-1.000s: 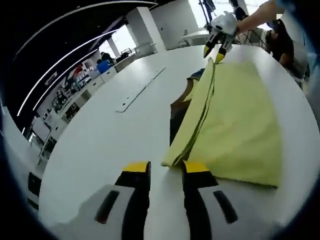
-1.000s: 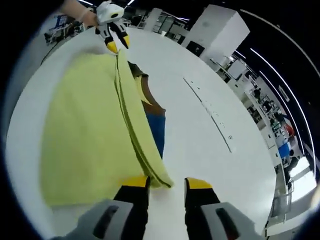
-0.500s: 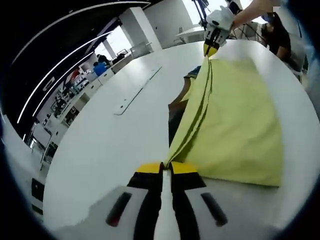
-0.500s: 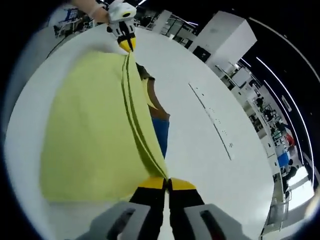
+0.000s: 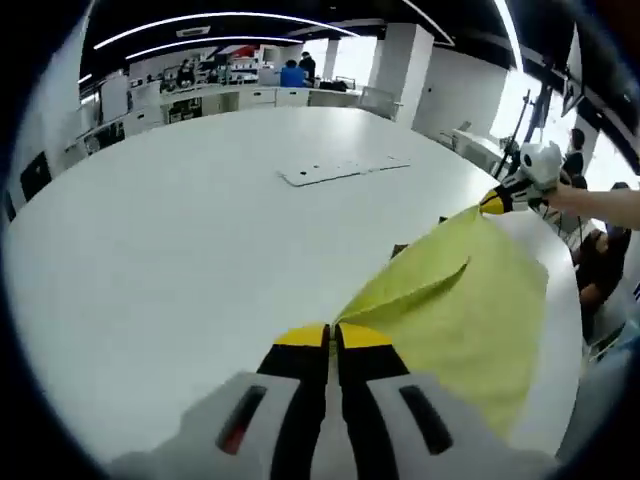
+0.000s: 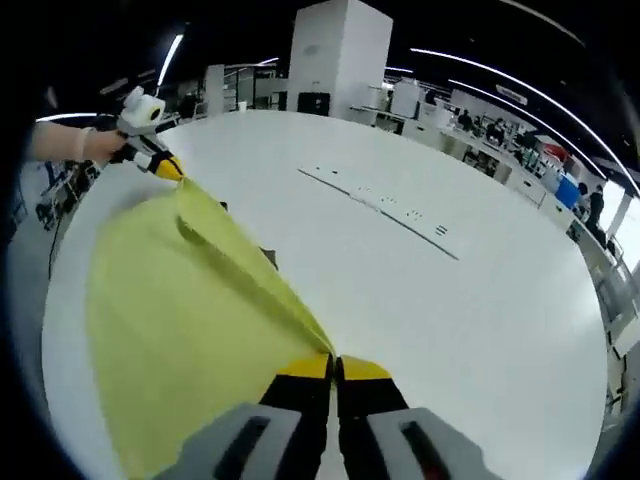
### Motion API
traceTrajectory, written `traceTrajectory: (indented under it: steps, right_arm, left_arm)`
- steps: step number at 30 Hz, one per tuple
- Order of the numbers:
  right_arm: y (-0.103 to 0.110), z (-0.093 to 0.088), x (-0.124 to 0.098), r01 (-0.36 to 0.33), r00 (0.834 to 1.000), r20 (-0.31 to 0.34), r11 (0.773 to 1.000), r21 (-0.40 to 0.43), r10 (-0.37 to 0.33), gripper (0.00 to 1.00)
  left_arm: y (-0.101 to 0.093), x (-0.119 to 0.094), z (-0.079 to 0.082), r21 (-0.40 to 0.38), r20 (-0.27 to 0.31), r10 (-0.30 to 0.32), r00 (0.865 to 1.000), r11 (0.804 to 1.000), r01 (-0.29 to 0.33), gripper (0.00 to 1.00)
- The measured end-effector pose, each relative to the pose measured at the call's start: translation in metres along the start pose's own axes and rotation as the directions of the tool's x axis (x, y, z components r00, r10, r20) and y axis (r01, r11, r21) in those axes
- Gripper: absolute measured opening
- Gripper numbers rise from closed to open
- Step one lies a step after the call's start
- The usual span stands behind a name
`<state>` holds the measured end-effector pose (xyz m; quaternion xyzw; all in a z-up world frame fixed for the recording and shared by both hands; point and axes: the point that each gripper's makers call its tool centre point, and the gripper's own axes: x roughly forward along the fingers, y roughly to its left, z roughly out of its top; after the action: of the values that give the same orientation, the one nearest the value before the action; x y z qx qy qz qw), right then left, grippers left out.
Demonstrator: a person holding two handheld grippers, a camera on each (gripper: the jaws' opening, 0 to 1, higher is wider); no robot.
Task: Fold the garment on the visible template until the final outline fits inside the template.
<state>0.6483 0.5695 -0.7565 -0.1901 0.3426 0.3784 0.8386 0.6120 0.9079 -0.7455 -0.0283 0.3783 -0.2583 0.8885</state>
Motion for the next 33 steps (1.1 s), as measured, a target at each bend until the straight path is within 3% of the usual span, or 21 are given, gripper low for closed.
traceTrajectory:
  steps: [3, 5, 11, 15, 17, 20, 22, 26, 28, 33]
  right_arm:
    - [-0.003, -0.001, 0.004, 0.001, 1.000, -0.017, 1.000, 0.018, -0.001, 0.00]
    - [-0.003, -0.002, 0.005, -0.002, 1.000, -0.026, 1.000, 0.029, 0.003, 0.00]
    - [-0.005, -0.002, 0.005, 0.002, 0.999, -0.036, 0.998, 0.055, 0.000, 0.00]
    - [-0.003, -0.002, 0.005, -0.004, 0.999, -0.031, 0.998, 0.065, 0.006, 0.00]
    - [-0.001, -0.001, 0.004, -0.011, 1.000, -0.024, 0.998, 0.068, 0.012, 0.01]
    - [0.000, 0.002, 0.002, -0.016, 1.000, 0.010, 0.998, 0.064, 0.016, 0.20]
    - [0.003, 0.001, 0.002, -0.035, 0.999, 0.016, 0.995, 0.094, 0.034, 0.33]
    - [0.010, -0.002, -0.001, -0.057, 0.998, 0.030, 0.993, 0.100, 0.054, 0.46]
    - [0.015, -0.003, -0.003, -0.076, 0.997, 0.041, 0.992, 0.102, 0.072, 0.53]
    - [0.021, 0.000, -0.010, -0.102, 0.991, 0.095, 0.987, 0.124, 0.091, 0.74]
  left_arm:
    - [0.003, 0.002, -0.002, -0.126, -0.008, -0.010, 1.000, 0.992, 0.009, 0.00]
    - [0.007, 0.002, -0.004, -0.154, -0.013, 0.002, 1.000, 0.988, -0.004, 0.00]
    - [0.006, 0.004, -0.006, -0.129, -0.029, 0.025, 0.999, 0.991, -0.028, 0.00]
    - [0.002, 0.005, -0.007, -0.065, -0.035, 0.028, 0.999, 0.997, -0.030, 0.00]
    - [0.000, 0.004, -0.001, -0.006, 0.007, 0.016, 1.000, 1.000, -0.016, 0.00]
    - [-0.002, 0.000, 0.004, 0.002, 0.037, 0.009, 0.999, 1.000, -0.009, 0.01]
    - [-0.005, -0.002, 0.003, 0.012, 0.034, -0.012, 0.999, 1.000, 0.012, 0.06]
    - [-0.016, -0.008, 0.003, 0.024, 0.045, -0.069, 0.997, 0.997, 0.068, 0.29]
    - [-0.023, -0.012, 0.003, 0.086, 0.055, -0.103, 0.993, 0.992, 0.098, 0.39]
    - [-0.037, -0.020, -0.001, 0.096, 0.047, -0.177, 0.983, 0.980, 0.171, 0.66]
